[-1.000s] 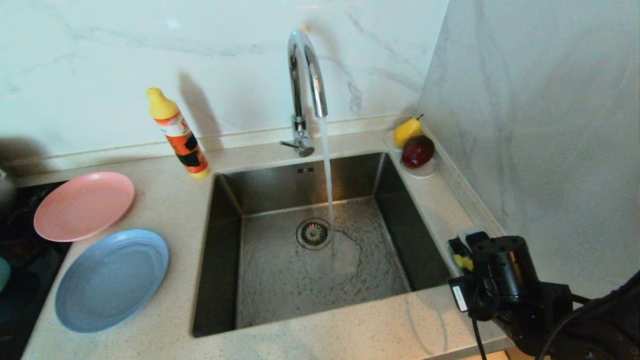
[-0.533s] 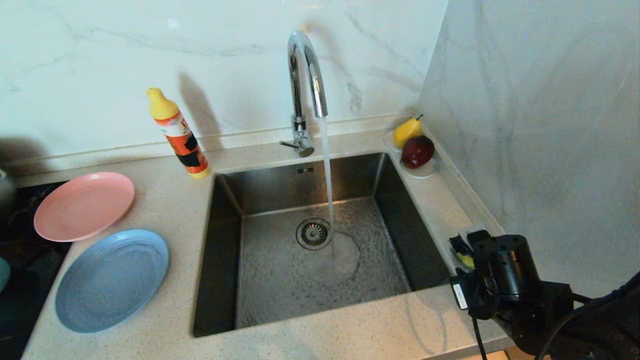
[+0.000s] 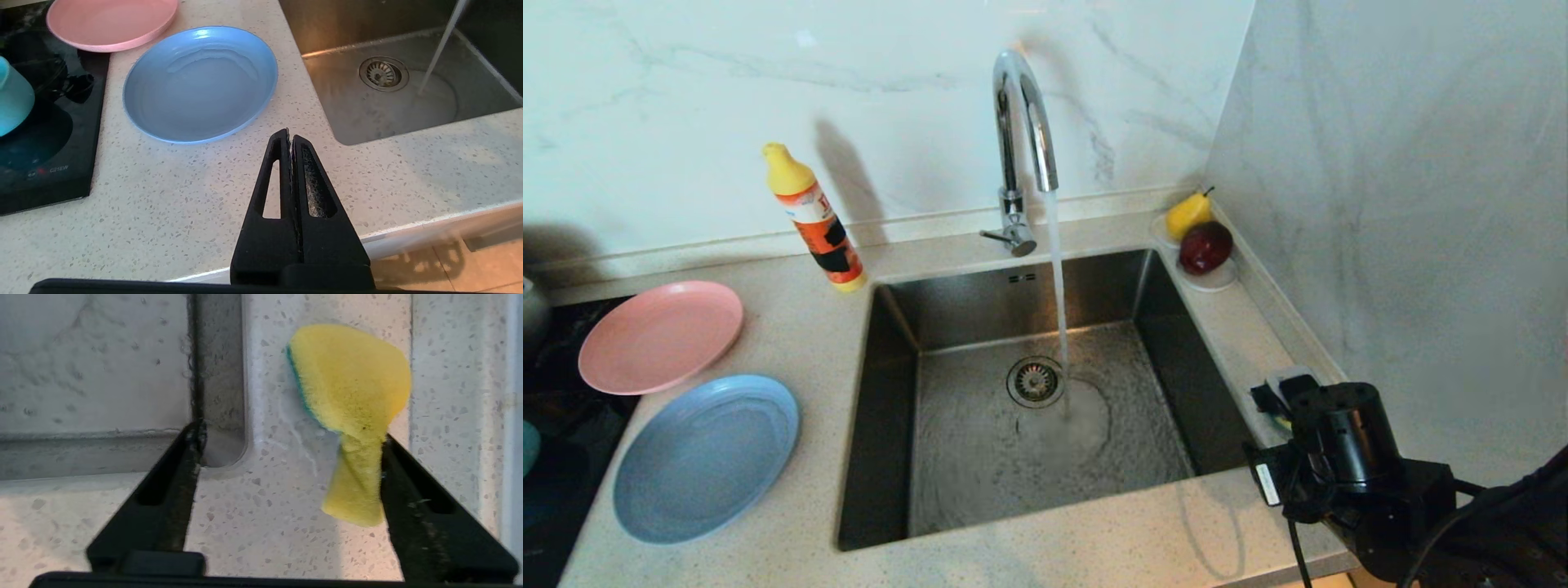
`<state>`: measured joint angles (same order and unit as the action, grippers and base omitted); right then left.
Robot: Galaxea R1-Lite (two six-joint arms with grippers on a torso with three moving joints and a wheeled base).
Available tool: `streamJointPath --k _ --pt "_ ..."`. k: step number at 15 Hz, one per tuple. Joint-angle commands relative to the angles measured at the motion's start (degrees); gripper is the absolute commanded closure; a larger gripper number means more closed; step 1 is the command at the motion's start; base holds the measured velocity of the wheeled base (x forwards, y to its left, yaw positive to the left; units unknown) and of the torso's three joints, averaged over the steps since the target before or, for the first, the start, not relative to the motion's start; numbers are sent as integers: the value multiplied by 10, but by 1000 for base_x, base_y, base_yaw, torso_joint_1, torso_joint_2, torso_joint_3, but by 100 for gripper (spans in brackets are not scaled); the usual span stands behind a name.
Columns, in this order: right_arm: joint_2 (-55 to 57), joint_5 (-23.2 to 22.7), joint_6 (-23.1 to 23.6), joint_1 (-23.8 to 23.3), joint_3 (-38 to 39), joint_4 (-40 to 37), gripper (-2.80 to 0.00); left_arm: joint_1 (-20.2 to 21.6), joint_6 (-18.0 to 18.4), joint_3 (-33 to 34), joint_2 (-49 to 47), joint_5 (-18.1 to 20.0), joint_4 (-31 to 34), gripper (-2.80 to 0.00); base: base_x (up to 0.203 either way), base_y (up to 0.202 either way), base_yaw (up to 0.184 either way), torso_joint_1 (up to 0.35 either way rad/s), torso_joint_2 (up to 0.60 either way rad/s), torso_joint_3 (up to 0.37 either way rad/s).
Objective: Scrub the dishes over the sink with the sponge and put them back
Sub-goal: Put down the sponge, then turn off the faucet
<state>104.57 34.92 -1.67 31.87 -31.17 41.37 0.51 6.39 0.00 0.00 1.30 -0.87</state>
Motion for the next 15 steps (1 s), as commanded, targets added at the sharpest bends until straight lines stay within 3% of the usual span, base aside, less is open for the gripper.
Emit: streamJointPath --k 1,15 --pt "-9 1 -1 1 -1 3 -280 0 0 11 -1 0 0 0 0 0 0 0 0 0" --pt "-4 4 -80 1 -19 -2 -280 0 0 11 -1 0 0 0 0 0 0 0 0 0"
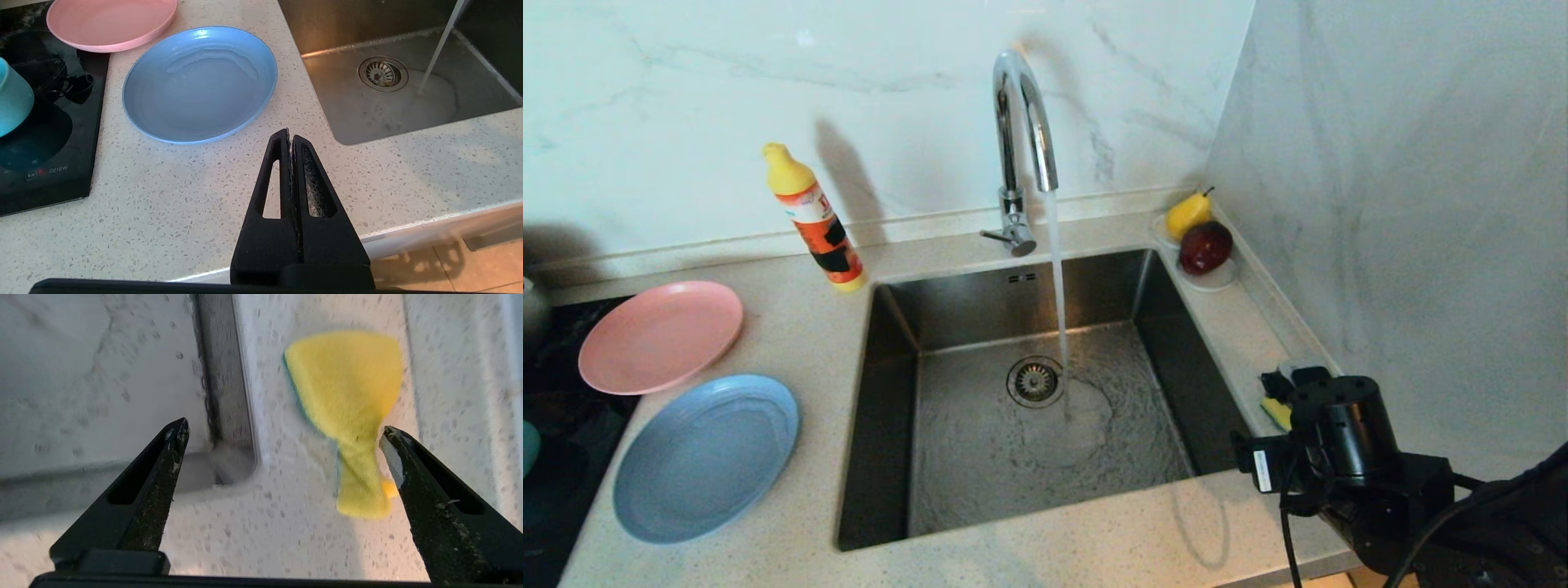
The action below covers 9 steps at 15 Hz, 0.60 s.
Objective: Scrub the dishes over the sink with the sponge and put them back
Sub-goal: Turn off the faucet
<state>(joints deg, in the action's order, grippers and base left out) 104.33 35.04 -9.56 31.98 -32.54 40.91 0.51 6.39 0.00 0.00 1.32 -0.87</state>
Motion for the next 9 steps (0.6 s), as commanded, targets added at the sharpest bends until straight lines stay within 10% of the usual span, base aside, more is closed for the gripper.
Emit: streamJointPath --k 1,7,8,9 --pt "-7 5 -1 0 -9 3 -280 0 0 11 -1 0 0 0 0 0 0 0 0 0" --pt "-61 16 10 0 -13 1 -280 0 0 11 -1 0 0 0 0 0 0 0 0 0" --pt "-73 15 20 1 -9 1 0 0 0 11 -1 0 -1 0 0 0 0 0 0 0" --pt "-87 14 39 2 -3 1 0 1 0 11 -1 0 0 0 0 0 0 0 0 0"
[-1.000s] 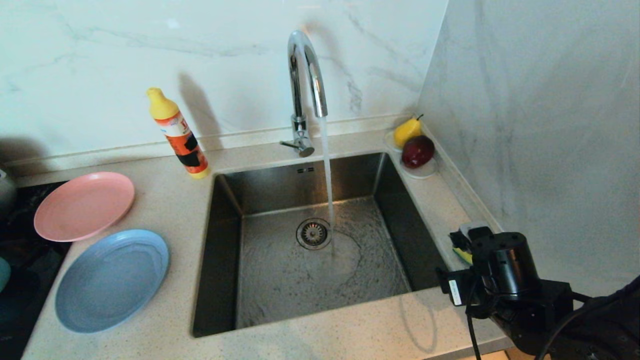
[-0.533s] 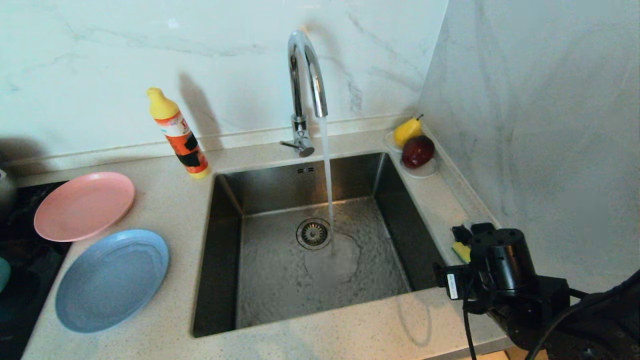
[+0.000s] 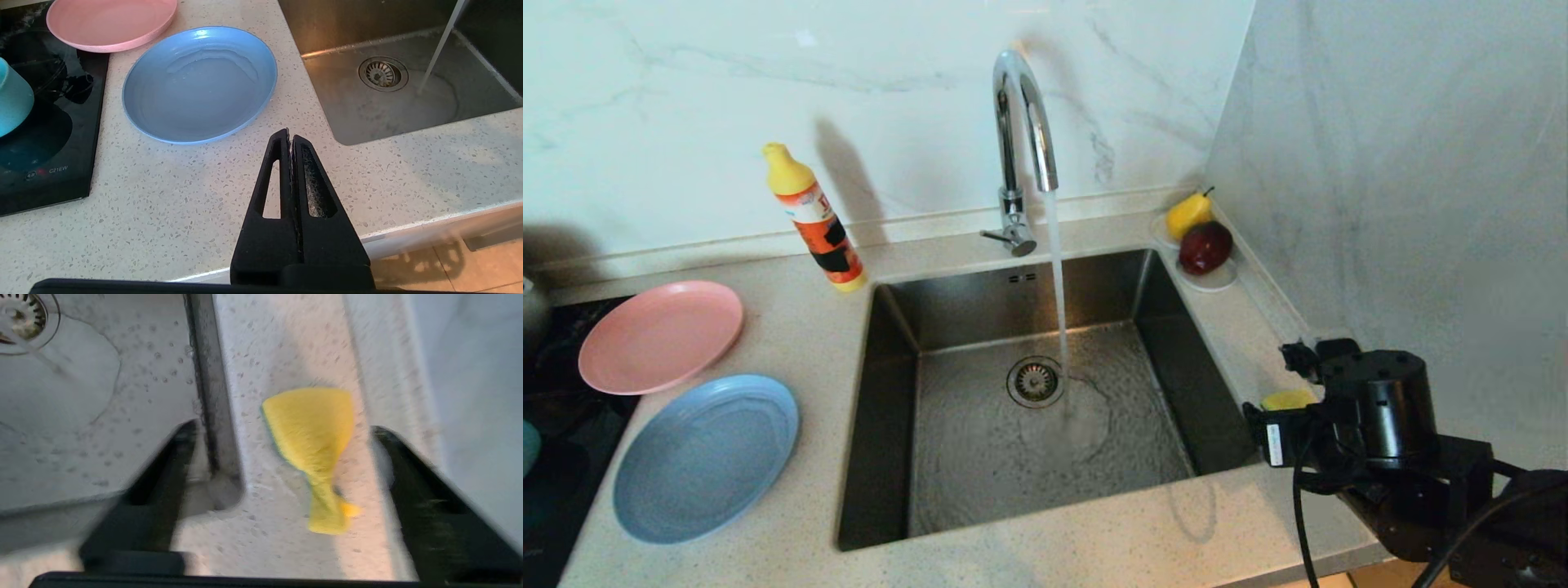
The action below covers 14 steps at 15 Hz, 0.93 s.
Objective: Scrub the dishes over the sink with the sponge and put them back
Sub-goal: Turn off the faucet
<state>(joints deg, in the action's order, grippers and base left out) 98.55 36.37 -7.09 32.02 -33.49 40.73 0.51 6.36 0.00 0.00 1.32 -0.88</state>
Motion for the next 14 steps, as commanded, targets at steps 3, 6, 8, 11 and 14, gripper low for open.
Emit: streamJointPath --k 3,6,8,11,14 --pt "-82 -1 35 23 14 0 0 0 1 11 -1 0 0 0 0 0 0 0 0 0" --pt "-149 -3 46 70 32 5 0 0 1 11 -1 0 0 0 0 0 0 0 0 0" --pt "-189 -12 47 100 41 10 0 1 1 11 -1 0 0 0 0 0 0 0 0 0" --pt "-264 -78 48 122 50 6 0 1 1 11 -1 0 -1 0 0 0 0 0 0 0" --pt "-358 -182 100 125 118 9 0 0 1 11 -1 0 0 0 0 0 0 0 0 0"
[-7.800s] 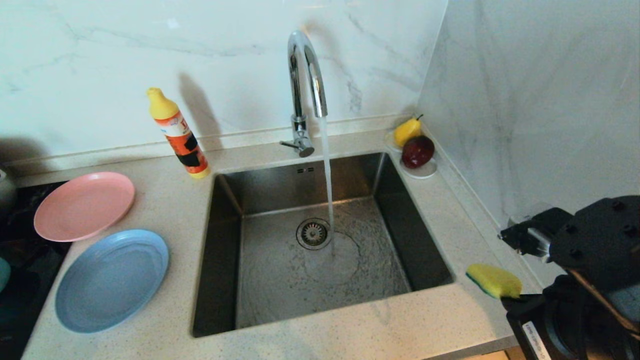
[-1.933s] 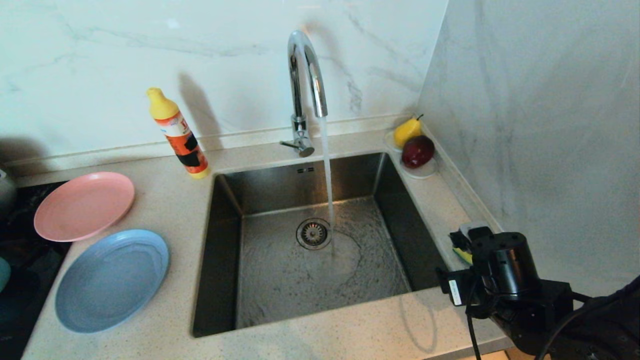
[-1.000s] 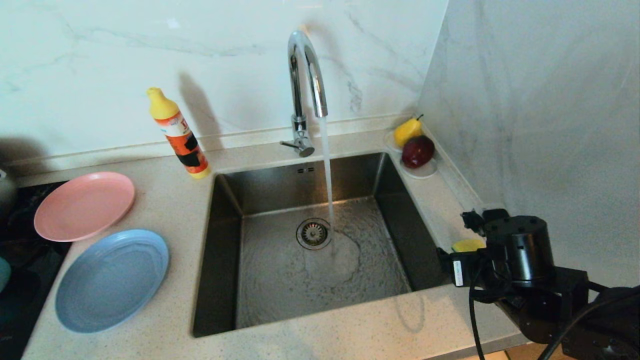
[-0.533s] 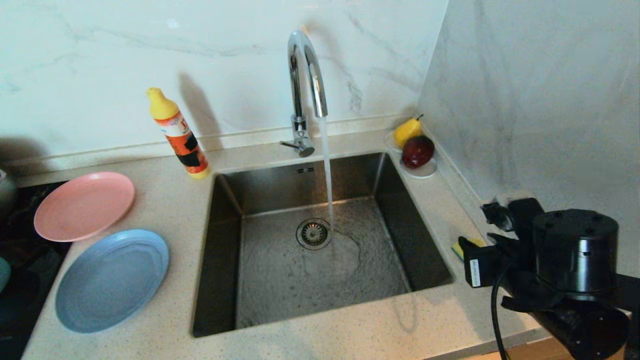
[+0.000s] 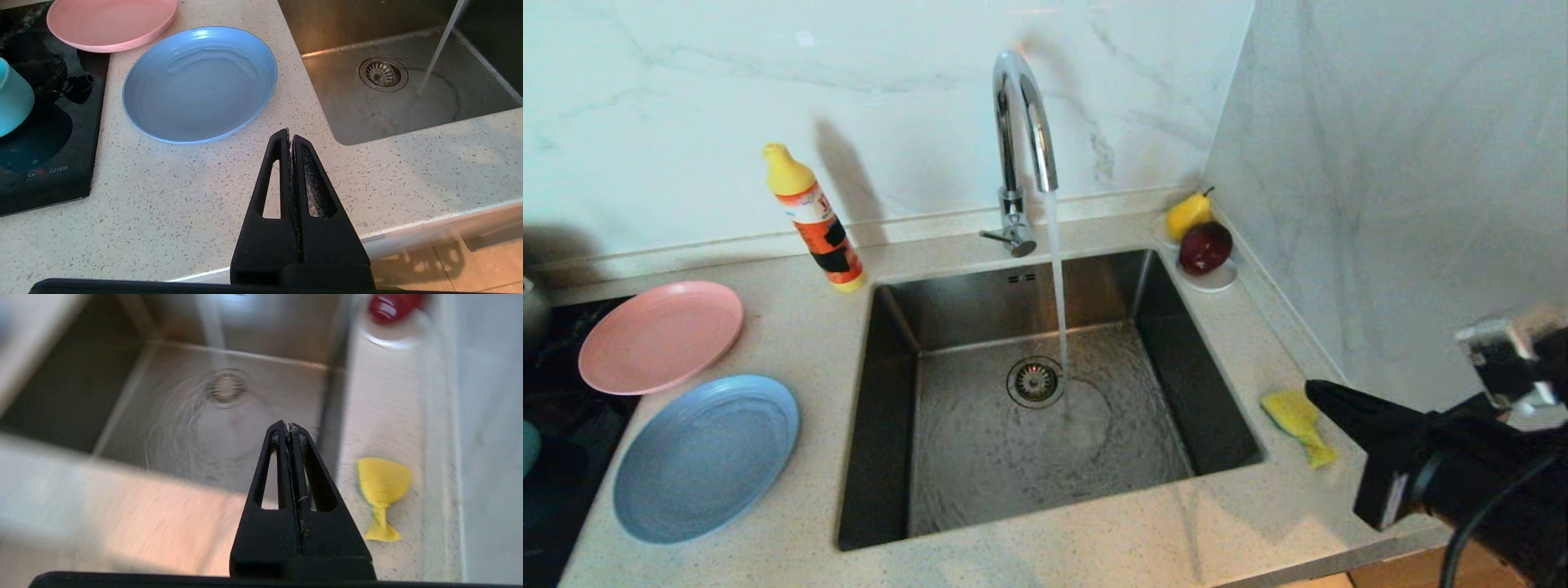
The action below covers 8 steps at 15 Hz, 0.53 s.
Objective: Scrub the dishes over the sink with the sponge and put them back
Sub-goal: Turn off the faucet
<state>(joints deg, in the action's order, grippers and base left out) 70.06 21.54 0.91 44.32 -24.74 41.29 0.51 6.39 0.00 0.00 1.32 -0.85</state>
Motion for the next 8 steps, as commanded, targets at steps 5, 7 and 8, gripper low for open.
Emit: streamJointPath --k 5,7,8 --pt "-225 -199 69 -26 116 -3 0 0 0 11 -1 0 0 0 0 0 0 0 0 0" --pt "-262 -275 71 -82 137 -4 0 0 0 11 -1 0 0 0 0 0 0 0 0 0" --pt "-280 -304 71 -115 149 -5 0 0 0 11 -1 0 0 0 0 0 0 0 0 0"
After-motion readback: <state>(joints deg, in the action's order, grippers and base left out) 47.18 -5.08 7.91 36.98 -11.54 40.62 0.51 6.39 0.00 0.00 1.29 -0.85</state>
